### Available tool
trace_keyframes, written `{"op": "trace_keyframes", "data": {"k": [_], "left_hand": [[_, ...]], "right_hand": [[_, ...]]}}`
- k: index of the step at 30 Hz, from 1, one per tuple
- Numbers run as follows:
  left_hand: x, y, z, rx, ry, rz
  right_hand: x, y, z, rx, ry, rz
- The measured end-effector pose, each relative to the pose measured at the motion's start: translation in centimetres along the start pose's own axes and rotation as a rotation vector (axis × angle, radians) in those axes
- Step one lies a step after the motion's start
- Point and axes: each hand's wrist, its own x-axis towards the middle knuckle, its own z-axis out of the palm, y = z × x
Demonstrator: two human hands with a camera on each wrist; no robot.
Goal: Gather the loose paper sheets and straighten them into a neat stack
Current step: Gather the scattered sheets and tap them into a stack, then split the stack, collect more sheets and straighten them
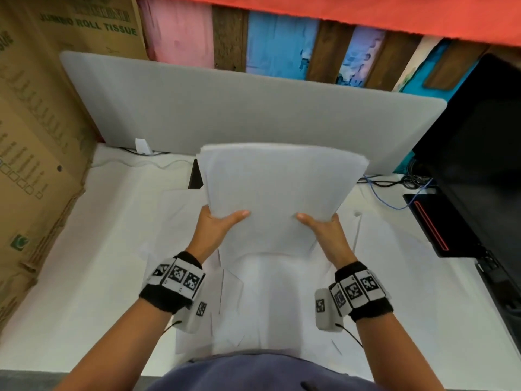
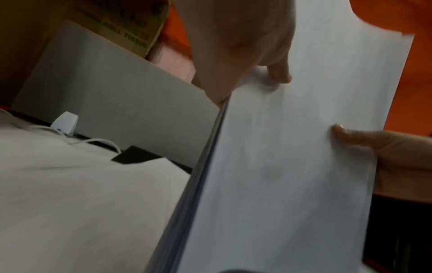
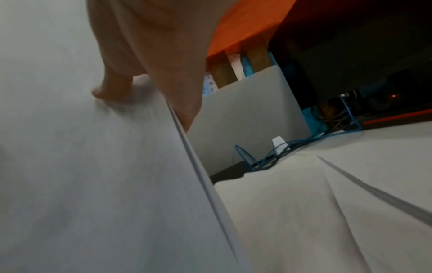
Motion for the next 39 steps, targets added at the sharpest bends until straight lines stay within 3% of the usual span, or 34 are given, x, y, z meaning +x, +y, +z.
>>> {"op": "trace_keyframes", "data": {"k": [5,10,16,19,21,23,26,29,35,39], "left_hand": [[0.3,0.7,-0.9,0.014,-0.01,0.092],[0.4,-2.1,-1.0,0.022,-0.006,-0.004],[0.7,-4.0,-1.2,0.125,-0.139,-0.09],[1.1,-4.3,-1.0,0.152,-0.129,-0.066],[1.2,-5.2,-1.3,0.159,-0.106,-0.08],[0.9,-6.4,-2.1,0.154,-0.093,-0.118],[-0.1,-8.4,-3.4,0.153,-0.049,-0.199],[-0.8,-10.3,-4.3,0.164,-0.024,-0.286],[-0.9,-11.7,-4.2,0.176,-0.018,-0.332],[-0.7,-11.5,-4.1,0.153,-0.007,-0.323]], "right_hand": [[-0.2,-0.2,-0.3,0.014,-0.044,-0.016],[-0.3,3.2,0.5,-0.02,0.002,0.136],[0.5,0.9,-0.2,0.064,0.072,-0.013],[1.4,1.2,-1.2,-0.014,0.047,-0.07],[2.1,2.9,-3.0,-0.129,0.109,-0.041],[2.8,5.8,-6.5,-0.323,0.294,0.048],[2.0,9.6,-12.6,-0.564,0.558,0.363],[-0.1,11.5,-17.0,-0.665,0.721,0.626],[-2.0,12.6,-21.0,-0.614,0.833,0.81],[-1.7,12.8,-21.7,-0.667,0.772,0.818]]}}
